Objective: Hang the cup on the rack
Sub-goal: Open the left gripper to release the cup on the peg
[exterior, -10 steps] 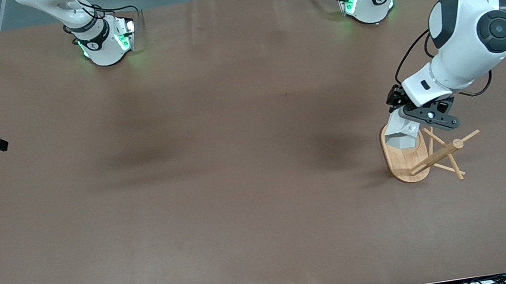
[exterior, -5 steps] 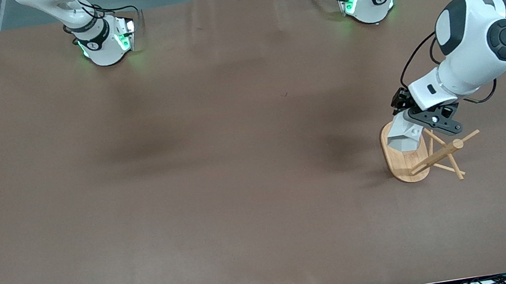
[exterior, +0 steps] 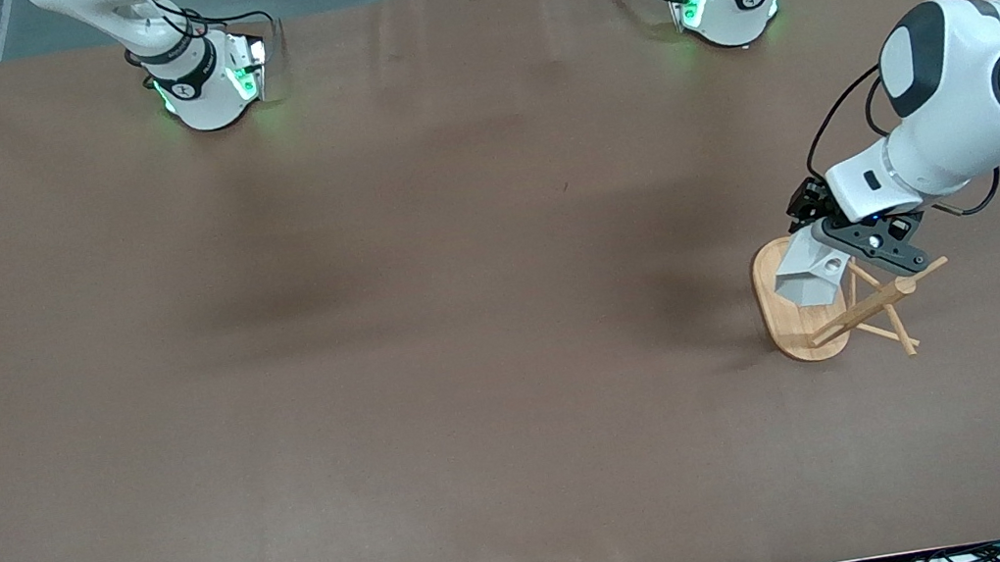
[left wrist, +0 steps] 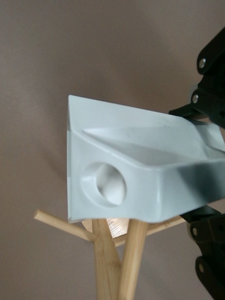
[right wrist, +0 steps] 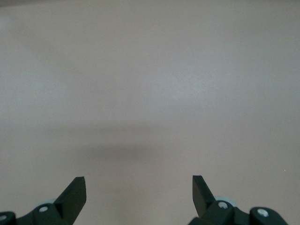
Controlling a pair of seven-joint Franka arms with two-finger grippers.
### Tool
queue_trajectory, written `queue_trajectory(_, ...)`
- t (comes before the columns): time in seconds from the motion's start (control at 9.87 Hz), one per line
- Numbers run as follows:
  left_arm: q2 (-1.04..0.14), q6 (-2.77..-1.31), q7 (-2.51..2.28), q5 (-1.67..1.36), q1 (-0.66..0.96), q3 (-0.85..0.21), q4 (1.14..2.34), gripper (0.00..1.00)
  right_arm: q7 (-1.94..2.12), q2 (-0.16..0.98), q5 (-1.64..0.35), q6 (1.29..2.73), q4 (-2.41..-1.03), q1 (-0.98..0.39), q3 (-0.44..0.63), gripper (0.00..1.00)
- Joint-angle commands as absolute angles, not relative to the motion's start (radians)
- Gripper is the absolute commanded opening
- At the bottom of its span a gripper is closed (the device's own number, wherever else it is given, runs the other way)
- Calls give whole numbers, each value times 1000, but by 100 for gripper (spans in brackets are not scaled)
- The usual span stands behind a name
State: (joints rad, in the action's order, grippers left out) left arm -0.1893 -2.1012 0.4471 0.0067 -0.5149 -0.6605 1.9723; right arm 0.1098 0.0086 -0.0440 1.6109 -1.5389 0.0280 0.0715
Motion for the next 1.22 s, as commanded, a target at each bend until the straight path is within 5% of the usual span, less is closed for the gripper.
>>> queue_trajectory(0.0,-256,-2111,509,21,-548,-667,1951,6,121,38,-38,1605,-1514,44,60,100)
queue_trajectory(0.2,-271,-2111,509,21,-549,-667,1936,9,123,47,-38,1603,-1517,43,60,100)
queue_trajectory(0.3,-278,-2111,508,21,-555,-667,1924,37,123,51,-38,1601,-1519,43,60,100)
queue_trajectory(0.41,-282,-2109,508,21,-558,-667,1916,99,123,52,-38,1601,-1520,43,60,100)
queue_trajectory(0.81,-247,-2065,438,21,-555,-669,1870,100,121,54,-38,1600,-1520,44,60,100)
queue_trajectory(1.11,-224,-1840,151,21,-552,-684,1716,100,121,54,-40,1600,-1519,43,60,100)
